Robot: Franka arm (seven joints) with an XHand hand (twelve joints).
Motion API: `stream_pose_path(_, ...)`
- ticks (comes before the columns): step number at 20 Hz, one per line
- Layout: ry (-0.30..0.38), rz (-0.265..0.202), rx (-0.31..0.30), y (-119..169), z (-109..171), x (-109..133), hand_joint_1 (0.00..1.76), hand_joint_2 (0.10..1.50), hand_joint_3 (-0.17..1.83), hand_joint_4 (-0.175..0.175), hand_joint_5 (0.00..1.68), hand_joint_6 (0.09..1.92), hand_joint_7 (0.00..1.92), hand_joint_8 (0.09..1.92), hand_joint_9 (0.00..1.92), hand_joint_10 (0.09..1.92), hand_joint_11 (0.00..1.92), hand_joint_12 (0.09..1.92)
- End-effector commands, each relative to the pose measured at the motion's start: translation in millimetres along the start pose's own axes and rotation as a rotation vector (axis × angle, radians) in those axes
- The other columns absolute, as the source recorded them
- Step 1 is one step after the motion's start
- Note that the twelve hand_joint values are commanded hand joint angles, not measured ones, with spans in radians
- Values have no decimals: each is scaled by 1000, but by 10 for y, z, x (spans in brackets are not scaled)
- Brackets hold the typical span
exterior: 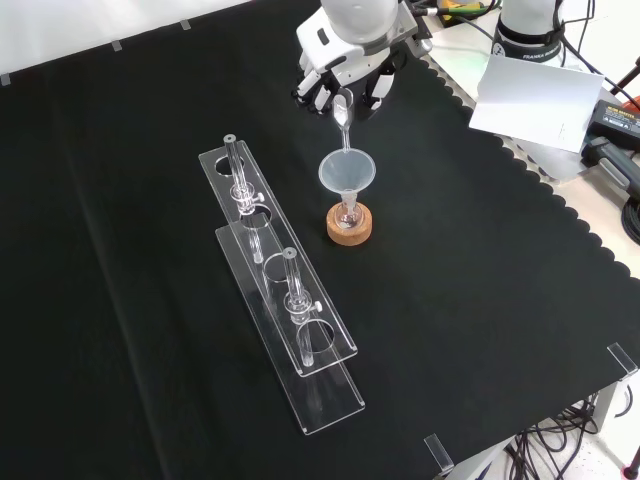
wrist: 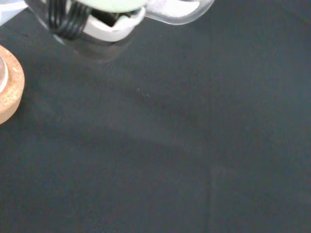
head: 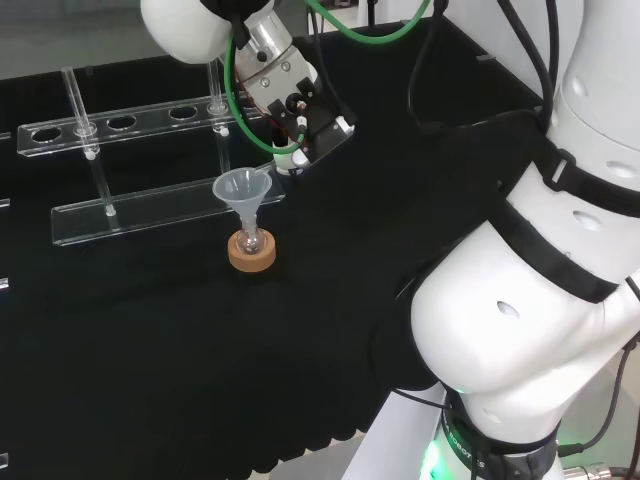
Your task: Pour all the NaCl from the weighing funnel into the round-bottom flask.
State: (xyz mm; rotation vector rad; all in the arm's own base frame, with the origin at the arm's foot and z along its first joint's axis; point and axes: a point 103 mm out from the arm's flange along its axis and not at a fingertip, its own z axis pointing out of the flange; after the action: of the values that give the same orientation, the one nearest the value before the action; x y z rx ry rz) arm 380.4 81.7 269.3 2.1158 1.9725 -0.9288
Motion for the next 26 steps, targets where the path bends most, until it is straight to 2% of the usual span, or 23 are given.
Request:
stream_pose_path(1, -13, 3, -1, 4, -8, -15, 1125, 743, 459, 175, 1327, 496, 647, 679, 1095, 253, 1035, 920)
stream_pose_path(7, -17, 3, -1, 11, 5, -26, 1125, 743, 460, 175, 1326, 497, 649, 678, 1093, 249, 1034, 917)
stream_pose_path(26, -97, -1, -16, 27, -72, 59, 1125, 742, 463, 175, 1325, 502, 648, 674, 1093, 241, 1036, 914)
